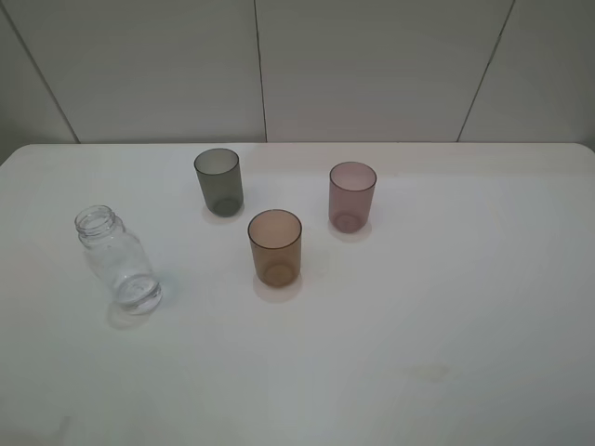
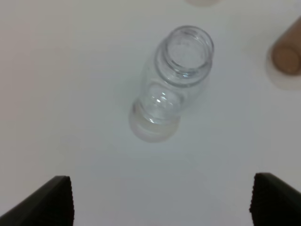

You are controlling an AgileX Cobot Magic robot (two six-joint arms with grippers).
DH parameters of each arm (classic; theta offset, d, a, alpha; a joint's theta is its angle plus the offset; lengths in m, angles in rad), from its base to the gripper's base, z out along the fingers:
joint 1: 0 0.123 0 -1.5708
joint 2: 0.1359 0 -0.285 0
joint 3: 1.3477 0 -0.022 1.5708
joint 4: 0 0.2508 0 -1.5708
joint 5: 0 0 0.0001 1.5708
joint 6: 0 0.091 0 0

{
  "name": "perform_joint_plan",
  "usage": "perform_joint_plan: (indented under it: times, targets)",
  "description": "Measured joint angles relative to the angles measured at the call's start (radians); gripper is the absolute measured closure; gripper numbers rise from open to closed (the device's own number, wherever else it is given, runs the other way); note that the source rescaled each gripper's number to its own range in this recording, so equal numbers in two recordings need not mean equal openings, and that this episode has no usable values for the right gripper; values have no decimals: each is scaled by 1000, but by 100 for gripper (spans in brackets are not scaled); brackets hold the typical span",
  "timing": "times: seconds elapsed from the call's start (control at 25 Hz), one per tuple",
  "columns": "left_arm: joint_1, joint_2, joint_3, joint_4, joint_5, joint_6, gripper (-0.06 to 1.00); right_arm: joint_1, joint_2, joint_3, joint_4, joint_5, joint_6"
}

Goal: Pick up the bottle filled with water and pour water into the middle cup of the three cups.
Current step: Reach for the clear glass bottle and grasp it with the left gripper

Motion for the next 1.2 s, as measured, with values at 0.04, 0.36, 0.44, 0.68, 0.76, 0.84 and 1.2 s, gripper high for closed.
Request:
perform_joint_plan:
  times: [0.04, 0.36, 0.44, 0.68, 0.76, 0.84, 1.2]
  targets:
    - [0, 54, 0, -25, -10, 15, 11, 0, 0, 0, 0, 0, 0]
    - [-3, 245, 4, -69, -116, 129, 11, 0, 0, 0, 0, 0, 0]
    - [-31, 262, 16, -63, -167, 182, 11, 0, 0, 0, 0, 0, 0]
    - [-119, 271, 87, -59, -294, 263, 11, 0, 0, 0, 0, 0, 0]
    - [-121, 271, 107, -39, -313, 269, 11, 0, 0, 0, 0, 0, 0]
    - [-121, 271, 127, -1, -332, 274, 11, 0, 0, 0, 0, 0, 0]
    - [-121, 271, 267, 29, -590, 321, 11, 0, 0, 0, 0, 0, 0]
